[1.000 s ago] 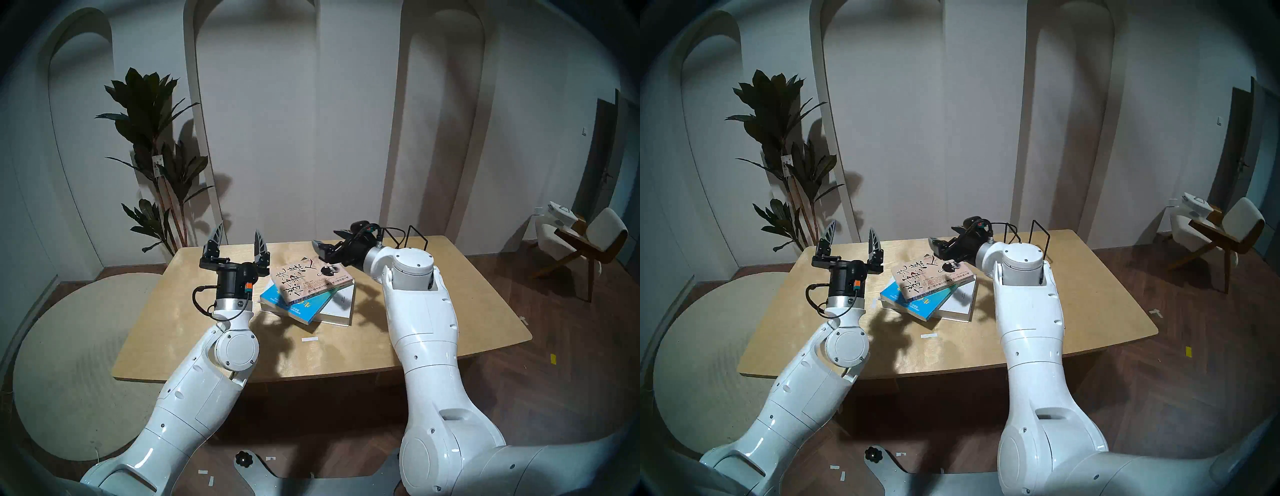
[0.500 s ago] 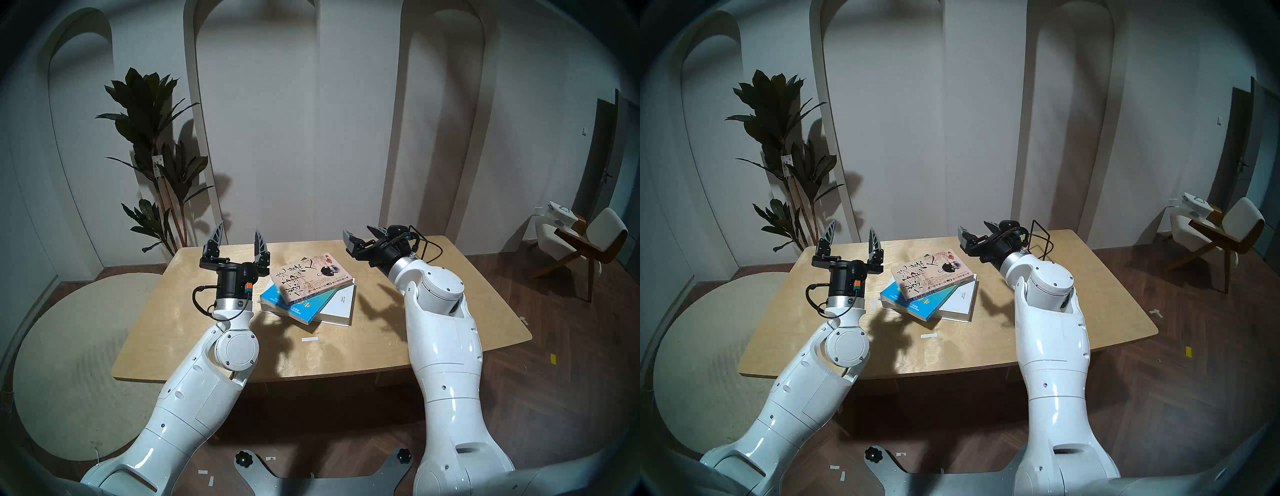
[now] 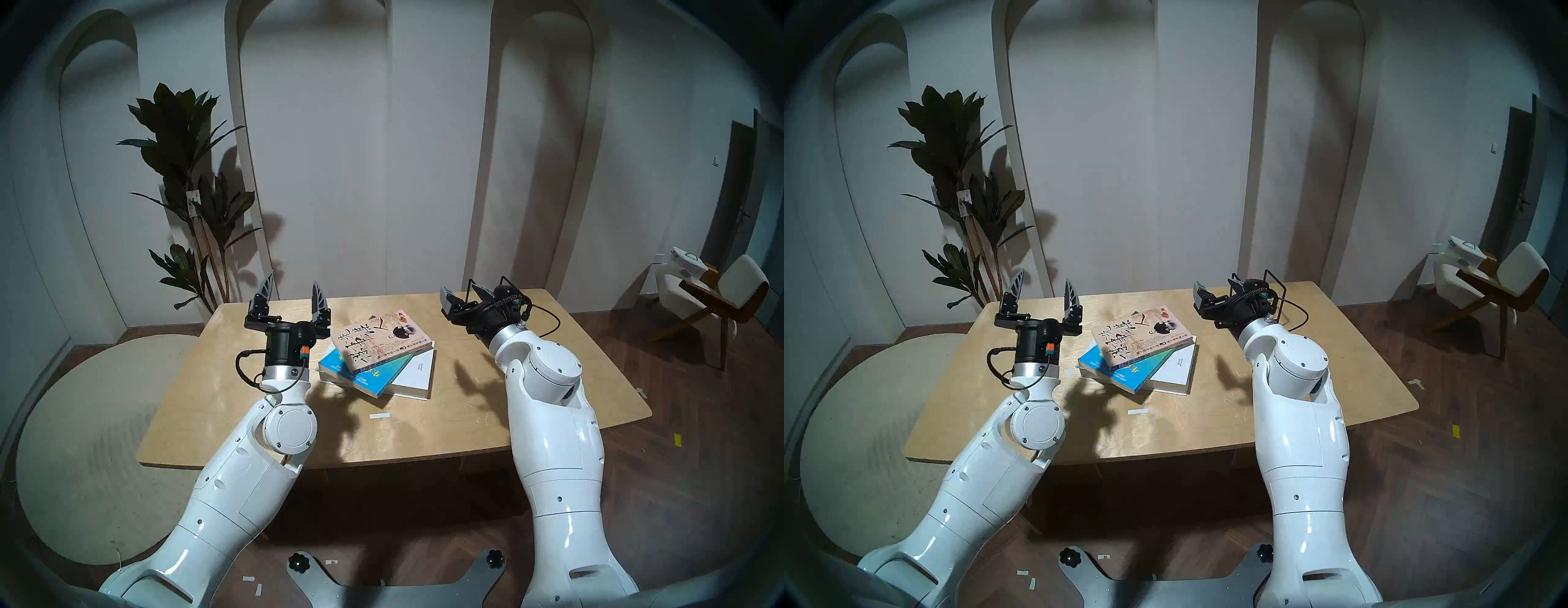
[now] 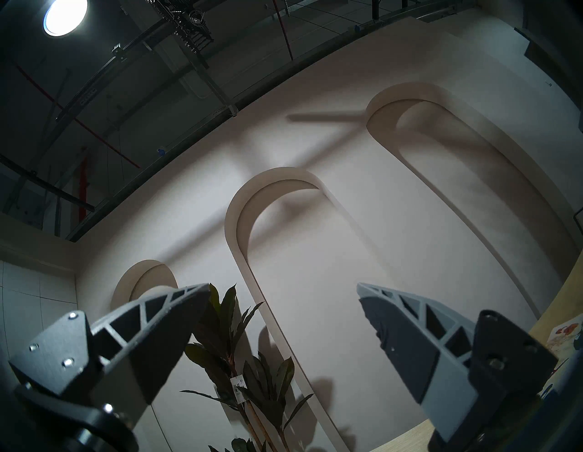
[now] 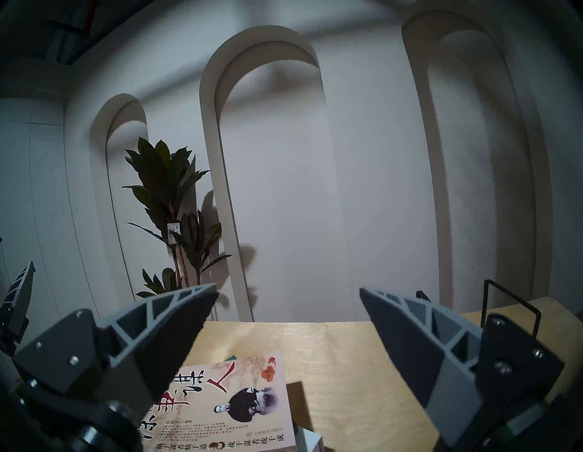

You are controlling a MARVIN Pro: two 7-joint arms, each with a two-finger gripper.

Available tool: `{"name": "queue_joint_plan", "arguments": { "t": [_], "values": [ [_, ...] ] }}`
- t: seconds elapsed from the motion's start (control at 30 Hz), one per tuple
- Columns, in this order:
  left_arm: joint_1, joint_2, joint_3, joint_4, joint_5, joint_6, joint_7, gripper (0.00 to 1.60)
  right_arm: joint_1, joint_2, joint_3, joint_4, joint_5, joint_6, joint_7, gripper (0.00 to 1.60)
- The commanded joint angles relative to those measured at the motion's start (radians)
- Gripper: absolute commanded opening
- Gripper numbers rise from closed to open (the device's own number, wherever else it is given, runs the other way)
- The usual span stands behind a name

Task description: Stack the books into one stack

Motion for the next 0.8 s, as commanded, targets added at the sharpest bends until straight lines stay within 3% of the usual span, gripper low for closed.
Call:
{"name": "queue_joint_plan", "arguments": {
  "t": [0.0, 0.77],
  "values": [
    [-0.013, -0.001, -0.003, -0.019, -0.001, -0.002, -0.001, 1.60, 0.050, 0.013, -0.001, 0.022, 0.000, -0.010, 0.007, 1.60],
    [-0.012, -0.004, -0.006, -0.019, 0.002, -0.003, -0.004, 1.60, 0.046, 0.026, -0.007, 0.027, 0.015, -0.036, 0.032, 1.60]
  ]
}}
